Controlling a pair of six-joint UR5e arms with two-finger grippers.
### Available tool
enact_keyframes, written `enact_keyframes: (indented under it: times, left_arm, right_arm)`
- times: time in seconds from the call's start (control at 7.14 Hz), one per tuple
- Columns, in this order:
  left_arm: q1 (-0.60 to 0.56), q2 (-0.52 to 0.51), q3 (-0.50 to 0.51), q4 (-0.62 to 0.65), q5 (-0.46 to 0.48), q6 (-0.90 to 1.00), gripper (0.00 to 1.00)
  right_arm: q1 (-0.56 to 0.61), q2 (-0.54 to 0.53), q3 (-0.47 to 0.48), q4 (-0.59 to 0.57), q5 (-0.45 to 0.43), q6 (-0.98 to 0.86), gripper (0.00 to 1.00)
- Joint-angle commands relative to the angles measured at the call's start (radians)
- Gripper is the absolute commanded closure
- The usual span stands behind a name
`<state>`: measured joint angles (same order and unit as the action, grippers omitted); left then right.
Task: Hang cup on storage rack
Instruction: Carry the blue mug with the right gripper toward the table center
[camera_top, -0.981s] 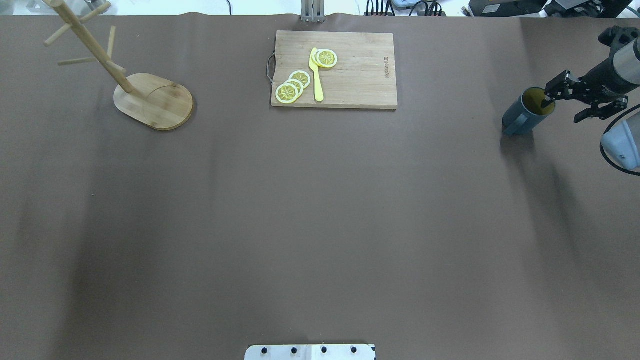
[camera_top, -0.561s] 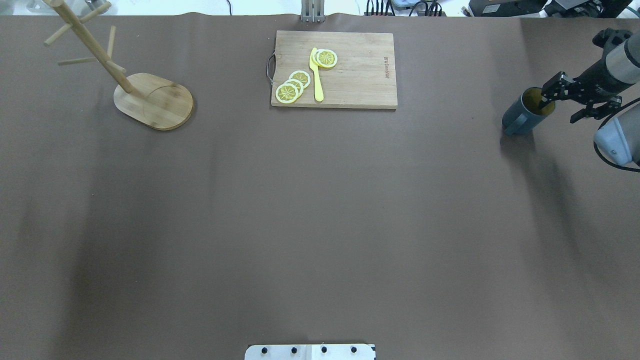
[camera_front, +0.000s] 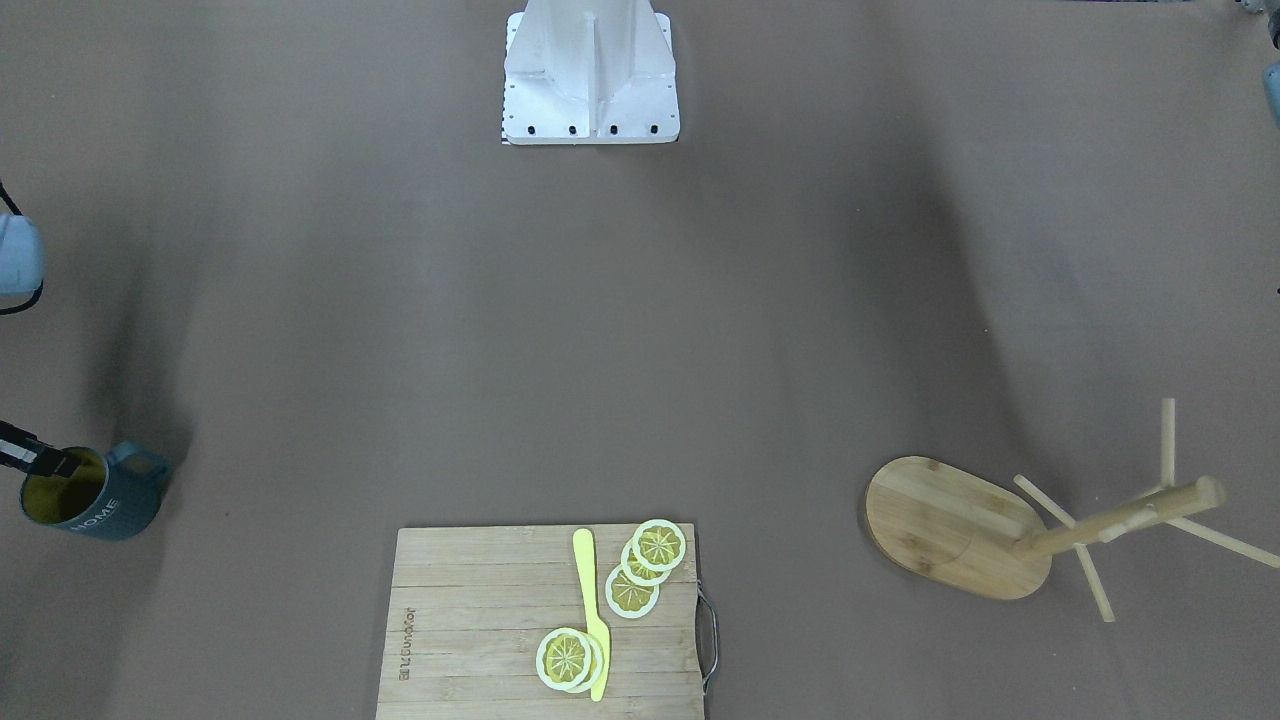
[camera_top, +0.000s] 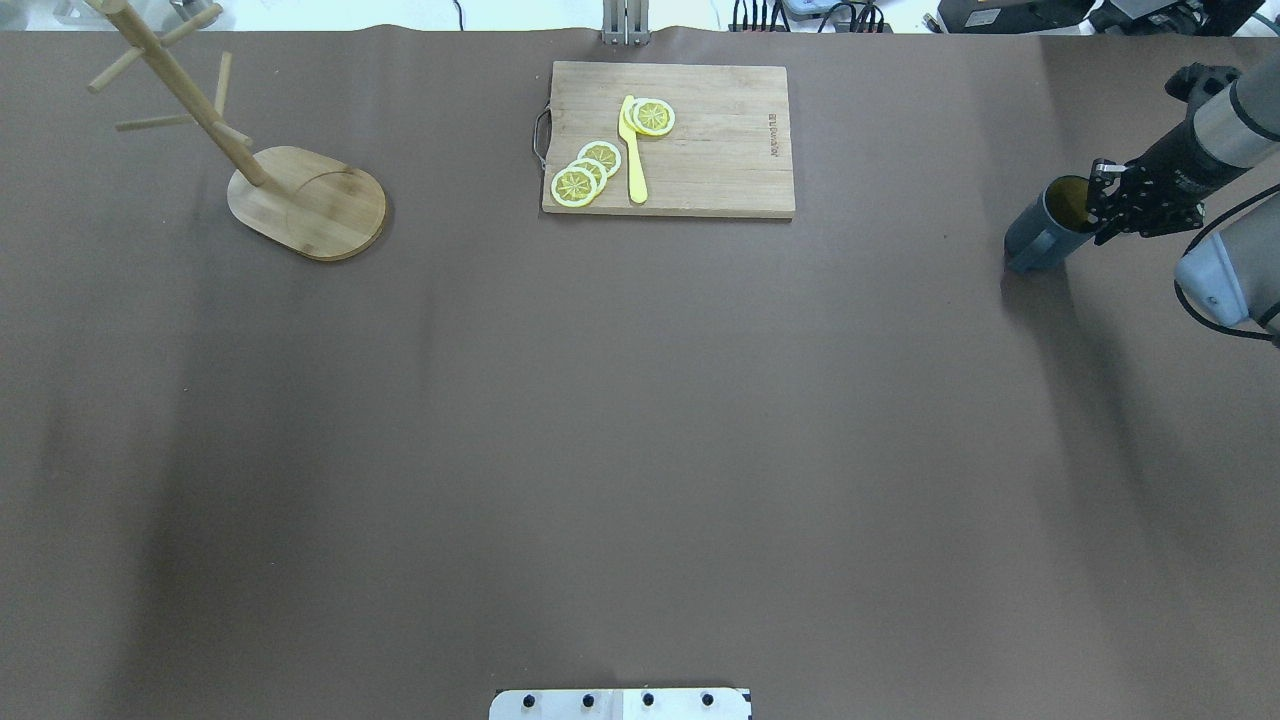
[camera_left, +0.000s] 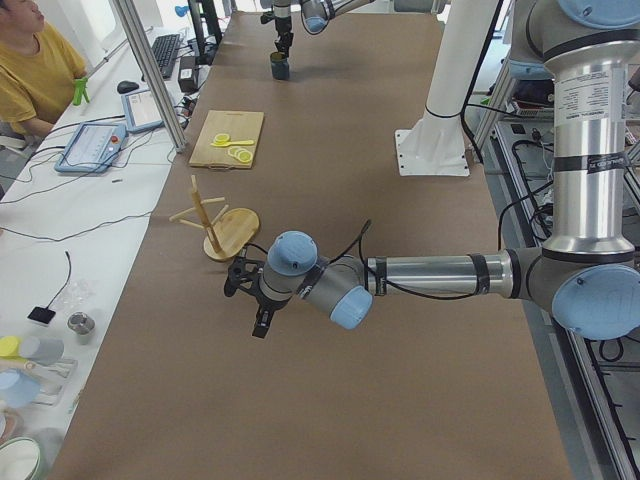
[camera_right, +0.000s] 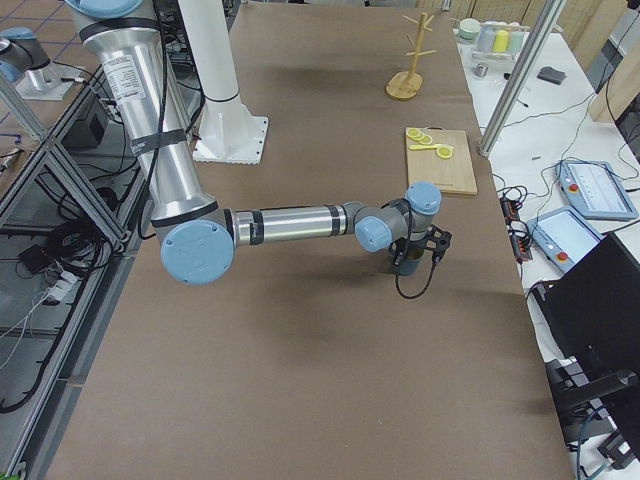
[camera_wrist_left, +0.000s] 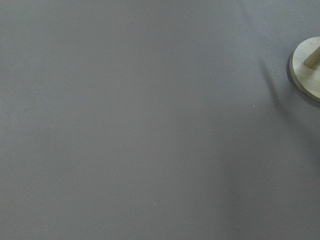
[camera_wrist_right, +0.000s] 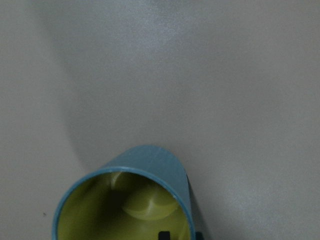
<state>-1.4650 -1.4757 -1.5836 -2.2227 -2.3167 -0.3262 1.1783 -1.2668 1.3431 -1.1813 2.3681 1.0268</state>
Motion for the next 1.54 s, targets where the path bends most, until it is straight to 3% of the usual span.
enact_keyframes:
  times: [0.0,0.28,0.42,0.7,0.84,1.12,1.4]
  left_arm:
    - [0.0,0.0,0.001,-0.009,-0.004,0.004,0.02]
    - [0.002,0.0,0.004,-0.023,-0.004,0.004,0.02]
    - [0.002,-0.003,0.001,-0.026,-0.004,0.004,0.02]
    - [0.018,-0.011,0.0,-0.037,-0.004,0.004,0.02]
    - [0.035,-0.015,0.002,-0.06,0.0,0.0,0.02]
    - [0.084,-0.017,0.002,-0.096,-0.006,-0.004,0.02]
    - [0.109,-0.035,0.058,-0.174,0.003,-0.004,0.02]
  right_arm:
    - [0.001,0.012,0.104,-0.026,0.046,0.016,1.0]
    - [-0.093,0.024,0.285,-0.128,0.045,0.117,1.0]
    - [-0.177,0.093,0.315,-0.148,0.028,0.283,1.0]
    - [-0.377,0.254,0.317,-0.153,-0.111,0.601,1.0]
    - [-0.438,0.314,0.311,-0.175,-0.147,0.666,1.0]
    - [-0.559,0.455,0.291,-0.332,-0.255,0.742,1.0]
    - [-0.615,0.461,0.275,-0.334,-0.268,0.763,1.0]
